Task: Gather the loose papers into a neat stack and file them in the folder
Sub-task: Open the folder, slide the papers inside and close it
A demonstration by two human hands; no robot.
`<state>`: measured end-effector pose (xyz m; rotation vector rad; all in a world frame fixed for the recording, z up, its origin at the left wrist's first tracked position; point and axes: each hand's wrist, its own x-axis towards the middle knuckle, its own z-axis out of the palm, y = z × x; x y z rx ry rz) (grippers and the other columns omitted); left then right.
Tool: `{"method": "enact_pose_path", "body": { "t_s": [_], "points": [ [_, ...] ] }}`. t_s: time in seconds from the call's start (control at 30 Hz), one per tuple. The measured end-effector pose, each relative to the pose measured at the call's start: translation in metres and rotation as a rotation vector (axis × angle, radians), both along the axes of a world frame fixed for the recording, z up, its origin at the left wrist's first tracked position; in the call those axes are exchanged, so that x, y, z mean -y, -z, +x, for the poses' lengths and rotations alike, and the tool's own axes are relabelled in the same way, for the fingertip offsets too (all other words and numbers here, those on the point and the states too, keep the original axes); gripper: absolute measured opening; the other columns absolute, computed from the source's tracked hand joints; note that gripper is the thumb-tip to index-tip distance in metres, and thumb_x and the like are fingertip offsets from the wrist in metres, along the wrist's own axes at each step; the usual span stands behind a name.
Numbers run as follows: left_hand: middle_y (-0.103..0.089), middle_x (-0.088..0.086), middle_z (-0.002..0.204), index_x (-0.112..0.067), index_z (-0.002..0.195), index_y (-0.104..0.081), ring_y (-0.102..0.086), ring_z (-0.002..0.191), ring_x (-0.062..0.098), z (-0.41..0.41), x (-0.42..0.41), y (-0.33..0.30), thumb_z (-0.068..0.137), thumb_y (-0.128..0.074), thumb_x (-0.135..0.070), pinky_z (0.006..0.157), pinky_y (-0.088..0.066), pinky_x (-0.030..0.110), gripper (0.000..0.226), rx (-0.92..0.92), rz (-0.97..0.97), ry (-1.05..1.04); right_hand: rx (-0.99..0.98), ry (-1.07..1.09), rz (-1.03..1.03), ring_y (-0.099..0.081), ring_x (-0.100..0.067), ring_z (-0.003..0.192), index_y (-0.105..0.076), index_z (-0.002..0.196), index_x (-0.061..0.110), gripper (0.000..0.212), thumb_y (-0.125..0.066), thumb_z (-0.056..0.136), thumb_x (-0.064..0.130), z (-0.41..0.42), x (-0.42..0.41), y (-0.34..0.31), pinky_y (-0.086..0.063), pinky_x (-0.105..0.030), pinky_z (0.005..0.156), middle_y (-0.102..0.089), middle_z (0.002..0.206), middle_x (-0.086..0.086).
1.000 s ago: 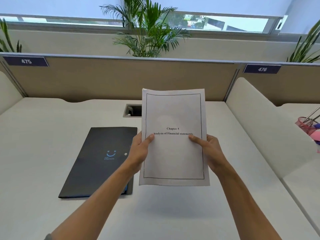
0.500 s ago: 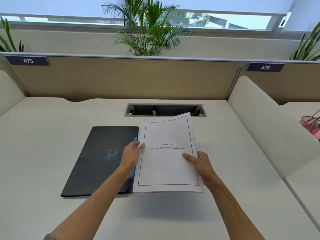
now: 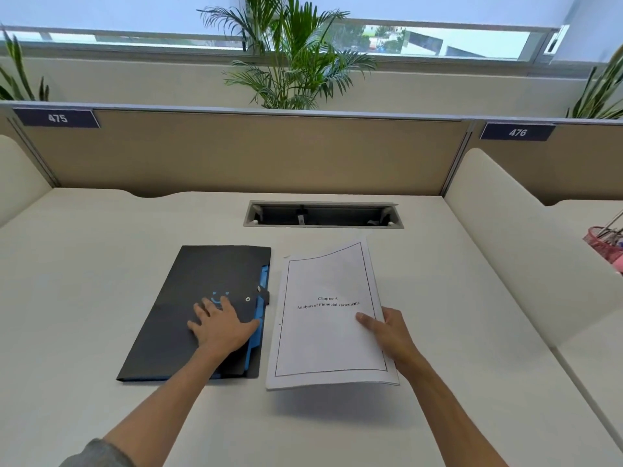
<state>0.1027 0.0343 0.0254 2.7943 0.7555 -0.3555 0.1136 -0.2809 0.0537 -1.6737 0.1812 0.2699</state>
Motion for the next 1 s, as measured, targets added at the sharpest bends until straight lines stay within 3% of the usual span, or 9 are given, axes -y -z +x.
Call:
{"method": "enact_pose_path", "body": {
  "t_s": [0.1, 0.17, 0.23, 0.3, 0.5, 0.77, 1.0],
  "points": [
    [-0.026, 0.026, 0.152, -0.008, 0.147, -0.026, -0.027, 0.138, 0.044, 0.003, 0.001, -0.012, 0.081, -0.046, -0.065, 0.104, -0.033, 0.056, 0.089, -0.028, 0.041, 0.009, -0.001, -0.009, 0.007, -0.077, -0.021, 0.081, -0.075, 0.093, 0.015, 0.007, -0.070, 0.088, 0.013, 0.000, -0.003, -0.001, -0.062, -0.034, 0.072, -0.079, 0.092, -0.005],
    [-0.052, 0.022, 0.129, -0.007, 0.124, -0.052, -0.051, 0.112, 0.036, 0.003, 0.003, -0.021, 0.084, -0.044, -0.050, 0.086, -0.045, 0.045, 0.059, 0.026, 0.083, 0.057, -0.010, -0.022, 0.021, -0.077, -0.022, 0.082, -0.075, 0.097, 0.013, 0.009, -0.070, 0.089, 0.013, 0.000, -0.006, -0.002, -0.062, -0.035, 0.072, -0.079, 0.093, -0.005],
    [-0.062, 0.010, 0.097, -0.009, 0.087, -0.059, -0.053, 0.081, 0.025, 0.003, 0.005, -0.030, 0.085, -0.044, -0.033, 0.069, -0.043, 0.033, 0.028, 0.129, 0.097, 0.116, -0.023, -0.034, 0.049, -0.077, -0.022, 0.083, -0.074, 0.100, 0.012, 0.012, -0.069, 0.089, 0.013, 0.000, -0.008, -0.003, -0.062, -0.032, 0.070, -0.079, 0.093, -0.005],
    [-0.053, 0.005, 0.081, -0.010, 0.073, -0.051, -0.047, 0.071, 0.023, 0.002, 0.008, -0.040, 0.086, -0.044, -0.022, 0.064, -0.038, 0.030, 0.020, 0.177, 0.100, 0.137, -0.033, -0.043, 0.064, -0.077, -0.022, 0.083, -0.073, 0.101, 0.010, 0.013, -0.069, 0.089, 0.012, 0.000, -0.010, -0.005, -0.061, -0.030, 0.068, -0.079, 0.093, -0.005],
    [-0.057, 0.009, 0.083, -0.009, 0.073, -0.048, -0.052, 0.074, 0.026, -0.001, 0.011, -0.060, 0.092, -0.040, -0.017, 0.060, -0.039, 0.031, 0.022, 0.225, 0.084, 0.183, -0.052, -0.090, 0.064, -0.077, -0.018, 0.078, -0.072, 0.106, 0.005, 0.018, -0.068, 0.089, 0.010, 0.007, -0.023, -0.012, -0.058, -0.023, 0.061, -0.078, 0.096, -0.008],
    [-0.054, 0.009, 0.088, -0.009, 0.087, -0.050, -0.050, 0.075, 0.025, -0.015, 0.036, -0.079, 0.097, -0.034, -0.018, 0.064, -0.040, 0.032, 0.021, 0.214, 0.033, 0.294, 0.000, -0.143, -0.067, -0.073, -0.030, 0.096, -0.071, 0.112, 0.001, 0.024, -0.067, 0.089, 0.009, 0.023, -0.045, -0.016, -0.057, -0.047, 0.091, -0.075, 0.107, -0.014],
    [-0.061, 0.014, 0.105, -0.005, 0.099, -0.057, -0.060, 0.094, 0.032, -0.025, 0.057, -0.081, 0.097, -0.036, -0.018, 0.068, -0.040, 0.033, 0.025, 0.230, 0.079, 0.348, 0.038, -0.116, -0.197, -0.072, -0.025, 0.091, -0.073, 0.105, 0.006, 0.021, -0.068, 0.086, 0.014, 0.017, -0.064, -0.006, -0.059, -0.036, 0.083, -0.075, 0.103, -0.009]
  ]
}}
